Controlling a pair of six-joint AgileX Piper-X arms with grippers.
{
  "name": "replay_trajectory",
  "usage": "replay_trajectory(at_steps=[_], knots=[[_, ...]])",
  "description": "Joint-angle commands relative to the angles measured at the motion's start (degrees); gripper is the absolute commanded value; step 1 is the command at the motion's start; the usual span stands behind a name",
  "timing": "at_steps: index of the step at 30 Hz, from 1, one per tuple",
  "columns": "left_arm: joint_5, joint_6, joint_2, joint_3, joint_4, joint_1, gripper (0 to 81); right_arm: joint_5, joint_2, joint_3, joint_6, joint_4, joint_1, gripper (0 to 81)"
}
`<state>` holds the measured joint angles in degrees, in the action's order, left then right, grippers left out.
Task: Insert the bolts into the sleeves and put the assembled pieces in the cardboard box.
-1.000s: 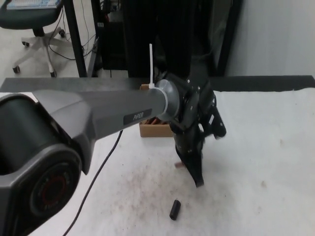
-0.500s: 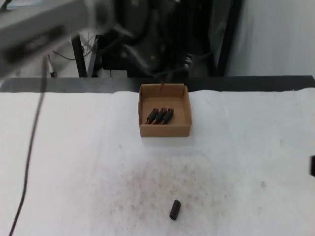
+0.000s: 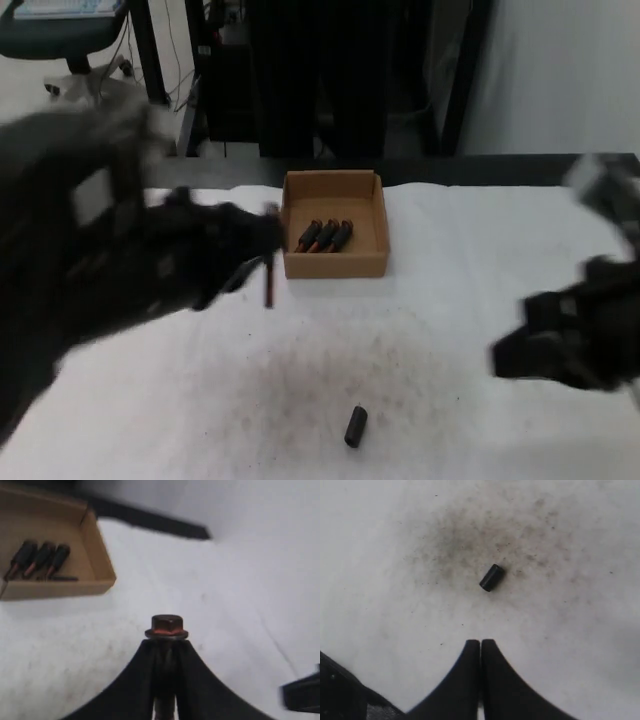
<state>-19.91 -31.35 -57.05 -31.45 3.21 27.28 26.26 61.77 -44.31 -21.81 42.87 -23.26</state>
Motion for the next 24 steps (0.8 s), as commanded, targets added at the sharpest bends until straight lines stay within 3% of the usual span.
replay_trajectory(at_steps=[1,4,6,8,12,14,18,24], knots=[[0.3,2.5,10.2,9.8,21.2,-2.3,0.4,0.7,3.2,0.0,-3.4,-6.4,-2.9,0.8],[2.9,4.2,15.2,13.7,24.8,-4.7,0.4,0.7,8.8,0.0,-6.2,-13.8,-7.3,0.4],[4.2,4.2,17.3,14.9,23.7,-6.5,0.4,0.7,12.1,0.0,-7.1,-16.4,-9.2,4.5],[4.2,4.3,18.1,15.2,22.6,-8.4,0.4,0.5,15.4,0.0,-6.8,-17.4,-10.4,11.4],[3.5,4.3,18.1,15.1,22.6,-11.1,0.4,0.2,19.6,0.0,-6.6,-16.1,-10.9,34.9],[3.1,4.3,18.1,15.1,22.6,-12.0,0.4,-0.2,20.8,0.0,-6.5,-15.6,-10.8,42.4],[3.1,4.3,17.9,15.1,22.6,-13.0,0.4,-3.1,21.5,0.0,-9.7,-16.0,-10.8,42.6],[3.1,4.3,18.0,15.1,21.9,-13.0,0.4,-5.5,21.5,0.0,-23.1,-19.0,-10.8,41.2]])
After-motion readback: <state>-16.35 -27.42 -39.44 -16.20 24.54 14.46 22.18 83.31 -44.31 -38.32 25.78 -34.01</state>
